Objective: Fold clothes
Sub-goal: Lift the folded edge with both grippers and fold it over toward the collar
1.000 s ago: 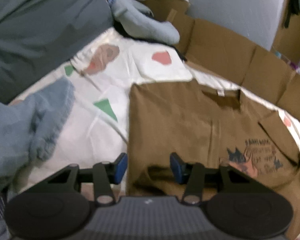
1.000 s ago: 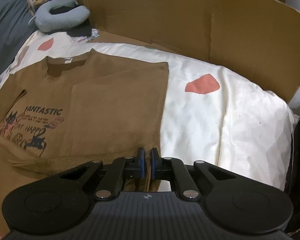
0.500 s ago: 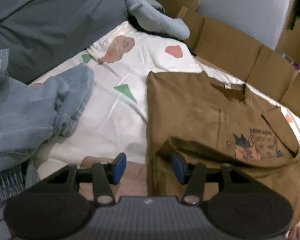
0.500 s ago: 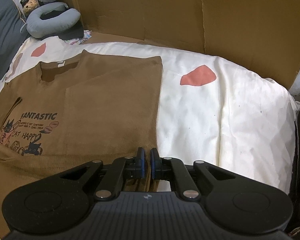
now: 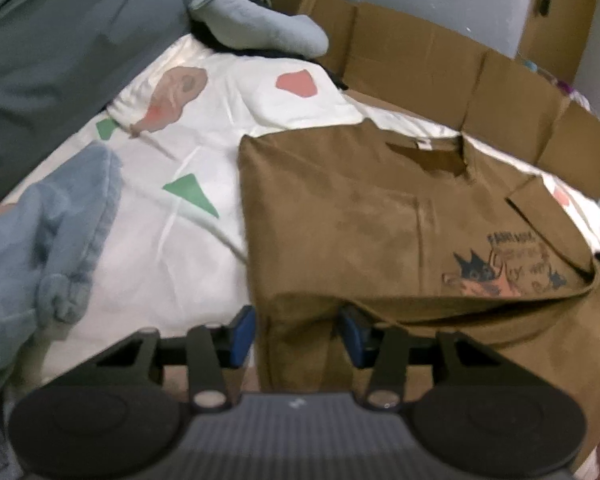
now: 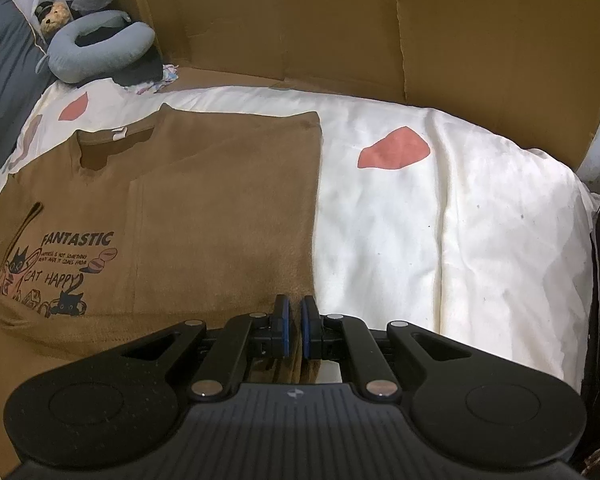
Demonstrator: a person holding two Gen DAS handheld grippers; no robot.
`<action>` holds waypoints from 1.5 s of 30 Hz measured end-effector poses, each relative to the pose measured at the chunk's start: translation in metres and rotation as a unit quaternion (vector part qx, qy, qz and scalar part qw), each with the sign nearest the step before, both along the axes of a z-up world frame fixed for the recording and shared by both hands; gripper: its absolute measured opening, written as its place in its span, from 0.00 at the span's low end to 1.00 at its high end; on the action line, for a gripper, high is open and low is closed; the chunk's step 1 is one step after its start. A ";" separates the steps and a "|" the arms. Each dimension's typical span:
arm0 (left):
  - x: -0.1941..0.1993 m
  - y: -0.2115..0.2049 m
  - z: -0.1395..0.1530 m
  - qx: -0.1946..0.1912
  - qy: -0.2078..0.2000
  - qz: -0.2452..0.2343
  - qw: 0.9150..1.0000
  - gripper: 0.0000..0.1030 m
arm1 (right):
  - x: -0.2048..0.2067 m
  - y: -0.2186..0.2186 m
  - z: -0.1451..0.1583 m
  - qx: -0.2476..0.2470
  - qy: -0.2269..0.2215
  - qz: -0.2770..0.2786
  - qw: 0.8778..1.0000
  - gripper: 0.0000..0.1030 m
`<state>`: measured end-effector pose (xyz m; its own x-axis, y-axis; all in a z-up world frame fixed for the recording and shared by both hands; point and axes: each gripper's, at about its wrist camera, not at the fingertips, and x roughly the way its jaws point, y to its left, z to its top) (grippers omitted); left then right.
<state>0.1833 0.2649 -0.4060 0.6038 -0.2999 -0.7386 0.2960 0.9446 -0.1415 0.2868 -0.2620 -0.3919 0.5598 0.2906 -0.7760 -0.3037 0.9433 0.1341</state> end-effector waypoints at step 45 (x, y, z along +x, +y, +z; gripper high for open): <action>-0.033 0.016 0.036 -0.022 -0.050 0.085 0.995 0.06 | -0.016 -0.018 0.031 0.033 -0.036 -0.062 0.997 0.03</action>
